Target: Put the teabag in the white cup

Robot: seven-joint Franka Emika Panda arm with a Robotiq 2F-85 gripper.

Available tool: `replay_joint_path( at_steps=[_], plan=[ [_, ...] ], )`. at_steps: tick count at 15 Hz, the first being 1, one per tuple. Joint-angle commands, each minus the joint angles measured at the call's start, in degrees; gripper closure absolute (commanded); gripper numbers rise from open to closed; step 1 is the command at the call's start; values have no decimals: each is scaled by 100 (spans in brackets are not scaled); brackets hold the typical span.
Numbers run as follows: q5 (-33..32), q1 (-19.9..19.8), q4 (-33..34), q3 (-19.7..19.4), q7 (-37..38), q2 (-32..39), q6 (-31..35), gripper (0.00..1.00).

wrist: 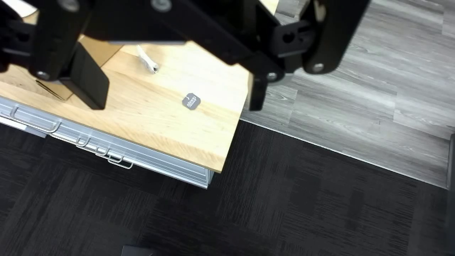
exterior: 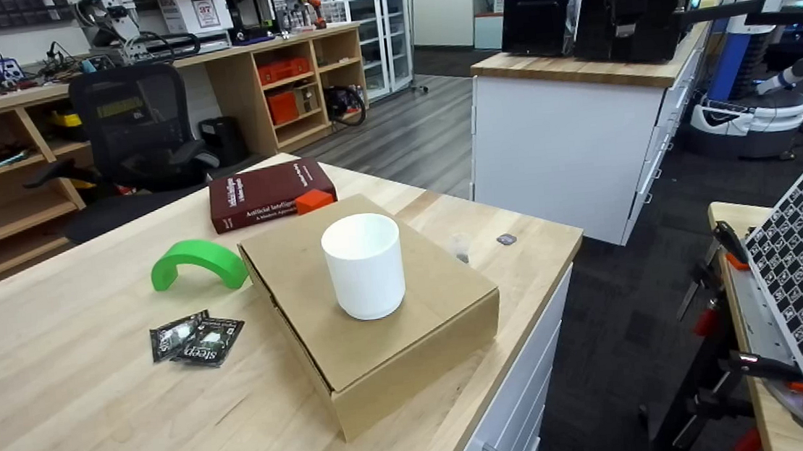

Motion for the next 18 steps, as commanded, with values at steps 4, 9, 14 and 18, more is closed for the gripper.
replay_joint_path(
  at_steps=[4,9,14,18],
  plan=[
    [-31,76,13,-61,31,7,-16,0],
    [-31,76,13,-61,31,7,-16,0],
    [-31,76,13,-61,31,7,-16,0],
    [-18,96,28,-83,-80,213,73,0]
  ],
)
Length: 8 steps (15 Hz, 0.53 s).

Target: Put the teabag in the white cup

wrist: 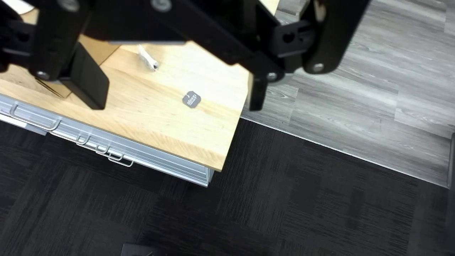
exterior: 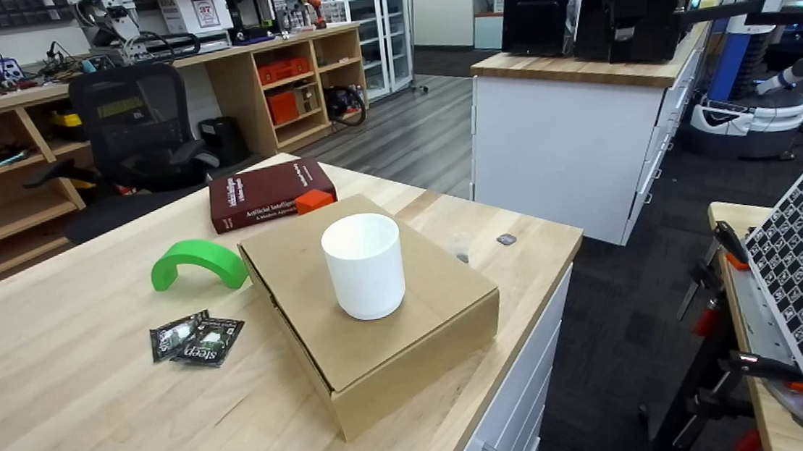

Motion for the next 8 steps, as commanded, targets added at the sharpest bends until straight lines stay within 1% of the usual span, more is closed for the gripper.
replay_joint_path(
  at_steps=[1,4,8],
  plan=[
    [-15,111,39,-98,-147,264,121,0],
    [-58,111,116,-91,-284,656,334,0],
    [-75,128,183,-107,-618,923,388,0]
  ],
)
